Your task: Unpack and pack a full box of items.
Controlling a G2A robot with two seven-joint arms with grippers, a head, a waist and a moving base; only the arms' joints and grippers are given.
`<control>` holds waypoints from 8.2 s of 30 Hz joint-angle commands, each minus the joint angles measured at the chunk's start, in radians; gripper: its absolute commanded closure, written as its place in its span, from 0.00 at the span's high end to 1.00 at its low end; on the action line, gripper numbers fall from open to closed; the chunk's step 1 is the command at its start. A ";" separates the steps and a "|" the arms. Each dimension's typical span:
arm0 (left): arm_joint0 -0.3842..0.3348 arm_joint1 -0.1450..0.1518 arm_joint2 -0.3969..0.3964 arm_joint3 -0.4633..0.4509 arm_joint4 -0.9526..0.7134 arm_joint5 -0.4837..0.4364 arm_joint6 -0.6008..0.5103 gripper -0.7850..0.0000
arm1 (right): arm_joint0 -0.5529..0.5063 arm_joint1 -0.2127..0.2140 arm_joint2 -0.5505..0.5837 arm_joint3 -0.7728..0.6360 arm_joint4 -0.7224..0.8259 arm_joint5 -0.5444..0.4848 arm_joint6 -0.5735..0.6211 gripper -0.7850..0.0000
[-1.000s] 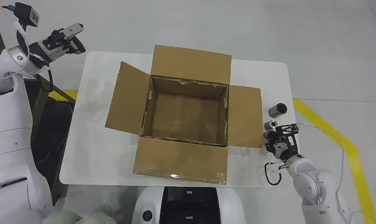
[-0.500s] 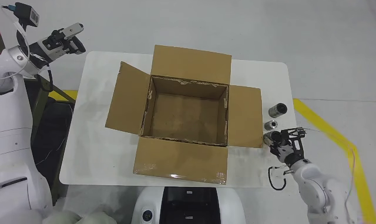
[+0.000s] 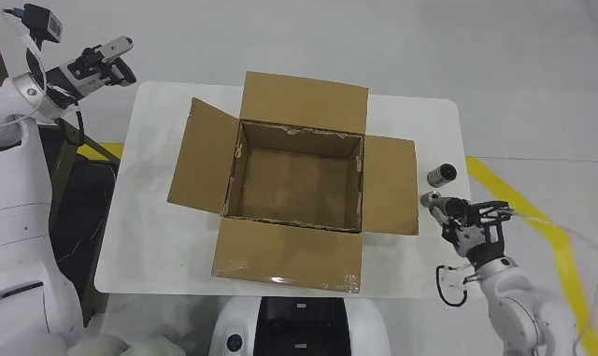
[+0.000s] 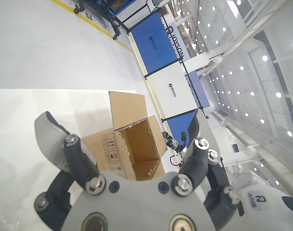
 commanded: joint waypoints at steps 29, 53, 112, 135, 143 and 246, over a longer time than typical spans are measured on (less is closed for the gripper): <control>0.000 0.000 0.000 0.000 0.000 0.000 0.000 1.00 | 0.254 0.009 -0.197 -0.177 -0.029 -0.112 0.055 0.00; 0.000 0.000 0.000 0.000 0.000 0.000 0.000 1.00 | 0.743 -0.033 -0.630 0.110 0.055 -0.064 0.306 0.00; 0.000 0.000 0.000 0.000 0.000 0.000 0.000 1.00 | 1.199 -0.282 -1.156 0.989 0.094 -0.010 0.118 0.39; 0.000 0.000 0.000 0.000 0.000 0.000 0.000 1.00 | 1.005 -0.204 -0.955 0.592 -0.032 -0.036 0.183 0.87; 0.000 0.000 0.000 0.000 0.000 0.000 0.000 1.00 | 0.886 -0.162 -0.823 0.361 -0.053 -0.071 0.233 0.89; 0.000 0.000 0.000 0.000 0.000 0.000 0.000 1.00 | 0.386 -0.027 -0.174 0.432 -0.054 0.074 0.177 0.48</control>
